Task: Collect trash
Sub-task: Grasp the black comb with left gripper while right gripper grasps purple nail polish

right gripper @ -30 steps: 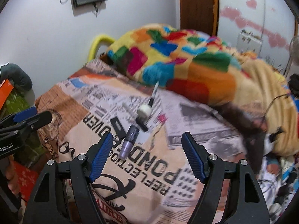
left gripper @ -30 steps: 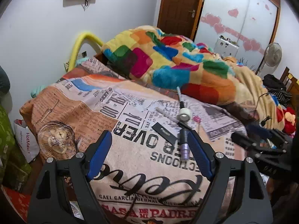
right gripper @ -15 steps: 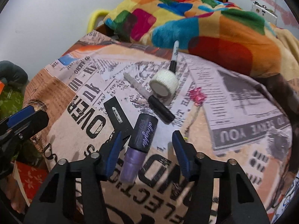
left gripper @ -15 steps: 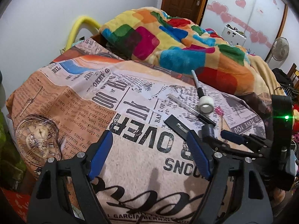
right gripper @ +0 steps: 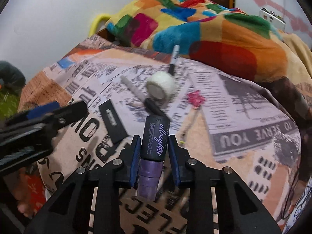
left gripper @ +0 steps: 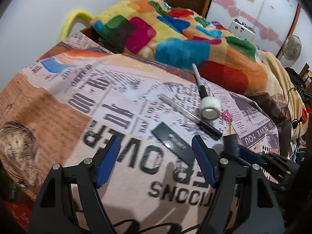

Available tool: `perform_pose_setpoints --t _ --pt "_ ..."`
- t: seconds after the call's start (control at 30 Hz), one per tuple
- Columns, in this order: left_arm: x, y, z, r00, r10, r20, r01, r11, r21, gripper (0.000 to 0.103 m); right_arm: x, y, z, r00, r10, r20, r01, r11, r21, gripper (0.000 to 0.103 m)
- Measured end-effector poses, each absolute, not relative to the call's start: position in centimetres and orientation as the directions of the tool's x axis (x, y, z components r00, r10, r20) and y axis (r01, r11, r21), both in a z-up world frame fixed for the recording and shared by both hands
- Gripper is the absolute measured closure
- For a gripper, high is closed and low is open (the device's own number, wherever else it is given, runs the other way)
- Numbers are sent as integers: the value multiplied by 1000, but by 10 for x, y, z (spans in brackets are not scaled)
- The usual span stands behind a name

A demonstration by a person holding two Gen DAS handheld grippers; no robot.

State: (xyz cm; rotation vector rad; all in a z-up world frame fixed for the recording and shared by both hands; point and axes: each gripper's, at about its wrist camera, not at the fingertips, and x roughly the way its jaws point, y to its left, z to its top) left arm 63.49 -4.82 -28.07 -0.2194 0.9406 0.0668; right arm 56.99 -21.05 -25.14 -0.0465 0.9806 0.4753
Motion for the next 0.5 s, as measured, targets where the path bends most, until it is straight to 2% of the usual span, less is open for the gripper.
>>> perform_pose_setpoints --t 0.2,0.33,0.43,0.5 --pt "658 -74 -299 560 -13 -829 -189 972 -142 28 575 -237 -238 524 347 -778 -337 923 185 78" --pt "662 -79 -309 559 79 -826 -248 966 -75 28 575 -244 -233 540 352 -764 -325 925 196 78" --pt "661 -71 -318 538 104 -836 -297 952 -72 34 574 -243 -230 549 355 -757 -331 924 194 78" --pt "656 -68 -319 545 129 -828 -309 949 -56 34 573 -243 -230 549 363 -753 -335 921 199 78"
